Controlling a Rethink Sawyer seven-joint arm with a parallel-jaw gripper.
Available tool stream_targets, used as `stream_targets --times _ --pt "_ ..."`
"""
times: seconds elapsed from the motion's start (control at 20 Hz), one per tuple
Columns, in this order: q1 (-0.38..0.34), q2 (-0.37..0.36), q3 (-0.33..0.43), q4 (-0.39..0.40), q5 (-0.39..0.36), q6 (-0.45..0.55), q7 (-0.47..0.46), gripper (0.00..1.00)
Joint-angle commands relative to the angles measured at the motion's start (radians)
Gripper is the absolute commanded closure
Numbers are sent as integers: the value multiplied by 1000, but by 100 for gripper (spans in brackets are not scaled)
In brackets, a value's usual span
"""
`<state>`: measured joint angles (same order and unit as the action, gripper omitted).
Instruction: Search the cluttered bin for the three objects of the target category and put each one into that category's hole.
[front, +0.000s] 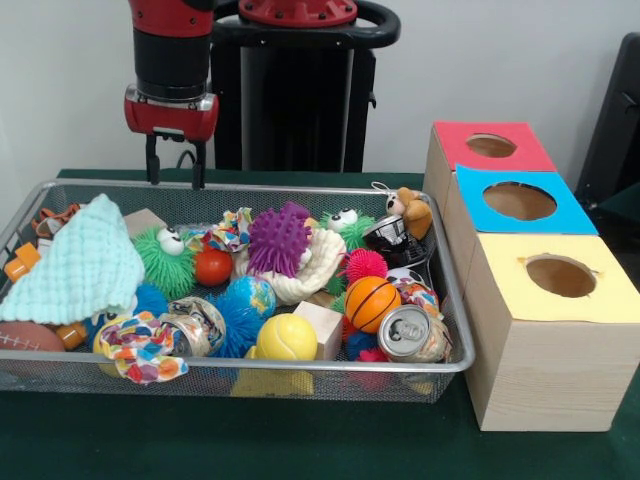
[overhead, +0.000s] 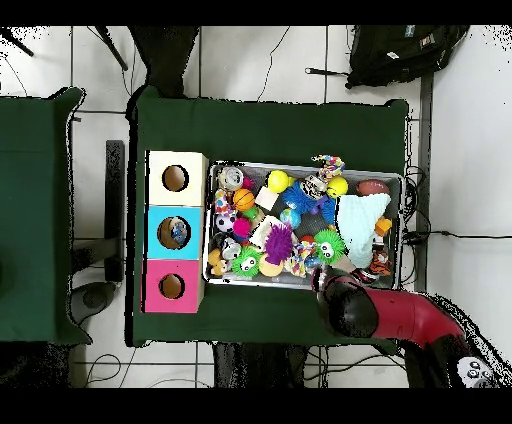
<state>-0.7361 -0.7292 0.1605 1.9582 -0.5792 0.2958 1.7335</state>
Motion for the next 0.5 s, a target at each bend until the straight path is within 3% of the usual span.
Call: stream_targets --times 0.05,0.5 --pt "-17 3 80 3 35 93 4 0" --pt "-13 6 77 0 32 95 4 0"
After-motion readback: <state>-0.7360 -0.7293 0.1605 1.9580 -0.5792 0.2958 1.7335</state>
